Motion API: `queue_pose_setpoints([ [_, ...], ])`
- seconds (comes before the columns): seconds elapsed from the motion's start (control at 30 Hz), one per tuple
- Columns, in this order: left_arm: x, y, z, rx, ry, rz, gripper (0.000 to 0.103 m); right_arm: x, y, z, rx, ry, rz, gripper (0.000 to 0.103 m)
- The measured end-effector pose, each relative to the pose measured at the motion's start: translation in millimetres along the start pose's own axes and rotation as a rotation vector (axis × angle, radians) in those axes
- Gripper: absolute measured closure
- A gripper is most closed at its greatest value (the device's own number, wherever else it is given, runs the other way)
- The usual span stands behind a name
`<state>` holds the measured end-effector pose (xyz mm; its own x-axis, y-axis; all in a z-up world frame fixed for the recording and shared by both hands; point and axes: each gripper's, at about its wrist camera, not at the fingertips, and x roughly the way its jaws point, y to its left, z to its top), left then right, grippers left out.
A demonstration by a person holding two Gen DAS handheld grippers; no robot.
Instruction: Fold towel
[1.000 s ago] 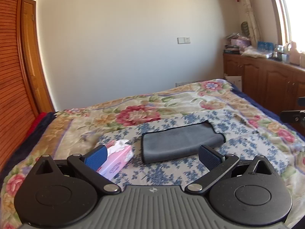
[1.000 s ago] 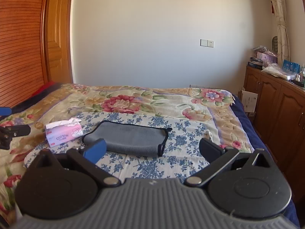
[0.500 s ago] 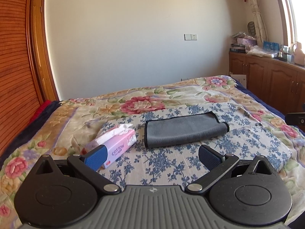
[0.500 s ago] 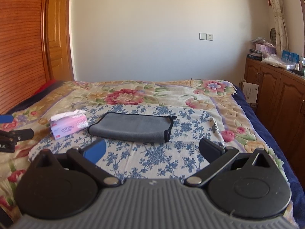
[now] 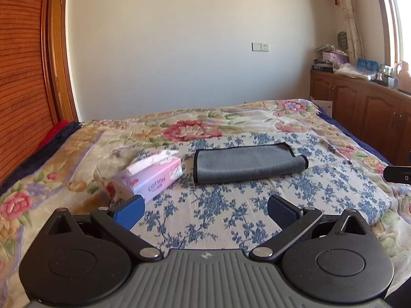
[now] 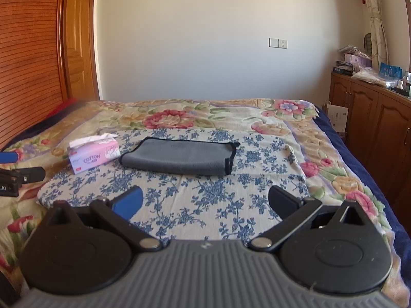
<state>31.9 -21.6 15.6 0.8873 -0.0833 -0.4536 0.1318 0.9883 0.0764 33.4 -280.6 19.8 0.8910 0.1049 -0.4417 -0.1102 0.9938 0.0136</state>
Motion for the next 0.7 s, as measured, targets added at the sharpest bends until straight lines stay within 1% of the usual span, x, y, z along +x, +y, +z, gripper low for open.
queue_pose_setpoints([
  [0.13,1.6,1.9,-7.1,0.002,0.001,0.006,0.000,-1.1,-0.5,-4.0,0.003,-0.002,-0.004,0.000],
  [0.37,3.9,6.1,-18.1,0.010,-0.022,0.019,0.000,-2.3,-2.1,-9.8,0.008,-0.023,-0.019,0.000],
  [0.7,2.1,10.0,-26.9,0.000,-0.079,0.025,0.000,-2.6,-2.3,-13.4,0.019,-0.066,-0.042,0.000],
])
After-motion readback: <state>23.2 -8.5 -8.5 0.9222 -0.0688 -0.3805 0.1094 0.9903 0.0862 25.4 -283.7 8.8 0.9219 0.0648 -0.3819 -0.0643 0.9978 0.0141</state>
